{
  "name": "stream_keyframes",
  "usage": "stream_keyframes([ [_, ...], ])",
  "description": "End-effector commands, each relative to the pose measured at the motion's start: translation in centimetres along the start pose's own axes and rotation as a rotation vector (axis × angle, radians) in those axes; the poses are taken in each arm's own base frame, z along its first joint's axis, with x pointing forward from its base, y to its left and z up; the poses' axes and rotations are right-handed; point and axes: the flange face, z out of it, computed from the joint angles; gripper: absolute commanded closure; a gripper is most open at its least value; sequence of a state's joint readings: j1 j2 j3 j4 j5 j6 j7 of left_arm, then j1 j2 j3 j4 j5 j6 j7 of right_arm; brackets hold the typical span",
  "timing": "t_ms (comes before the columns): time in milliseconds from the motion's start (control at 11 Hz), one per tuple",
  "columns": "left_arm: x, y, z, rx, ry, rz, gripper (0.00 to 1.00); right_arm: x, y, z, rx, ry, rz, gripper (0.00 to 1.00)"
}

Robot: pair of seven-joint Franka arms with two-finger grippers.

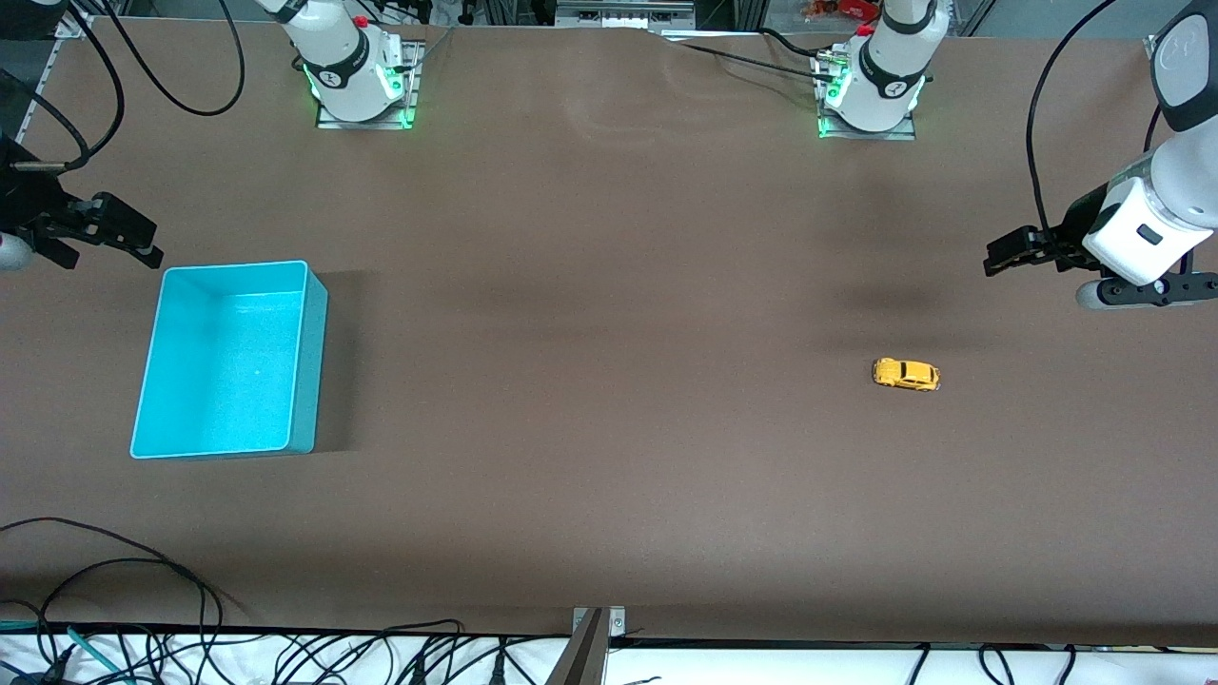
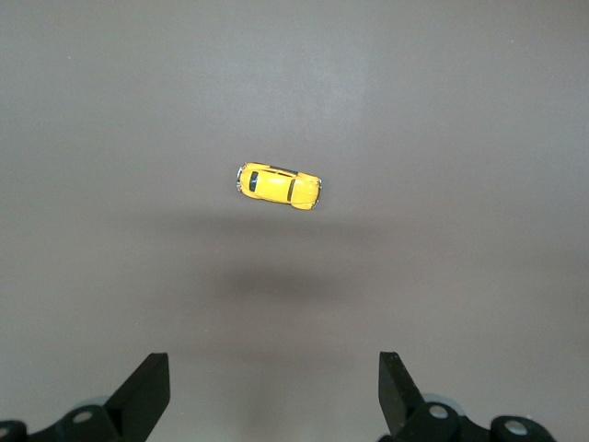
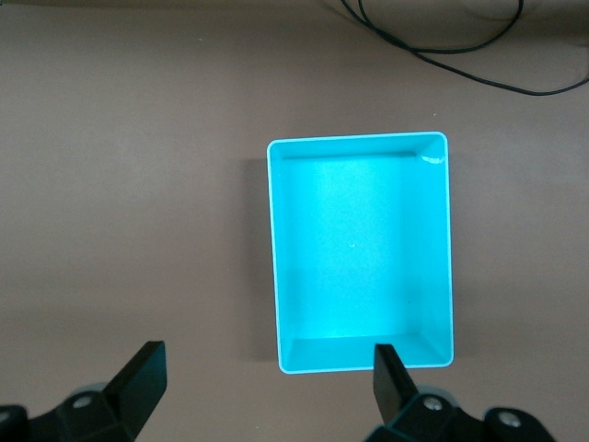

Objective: Wind up and store yellow beetle car

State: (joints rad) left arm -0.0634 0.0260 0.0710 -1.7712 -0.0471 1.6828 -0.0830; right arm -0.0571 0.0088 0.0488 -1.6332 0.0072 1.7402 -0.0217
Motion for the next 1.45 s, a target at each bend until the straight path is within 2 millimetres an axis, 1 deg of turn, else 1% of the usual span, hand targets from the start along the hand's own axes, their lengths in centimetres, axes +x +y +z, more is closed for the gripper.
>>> stream_keyframes([
  [0,0.05,-0.19,0.08,-0.016,-0.008,-0.009,0.00,0.18,0.07,-0.68,0.017,0.007,-0.001,0.00],
  [1364,-0.19,-0.70,-0.02,-0.015,-0.027,-0.019,0.00,0.28,0.36,-0.53,0.015,0.007,0.007,0.00],
])
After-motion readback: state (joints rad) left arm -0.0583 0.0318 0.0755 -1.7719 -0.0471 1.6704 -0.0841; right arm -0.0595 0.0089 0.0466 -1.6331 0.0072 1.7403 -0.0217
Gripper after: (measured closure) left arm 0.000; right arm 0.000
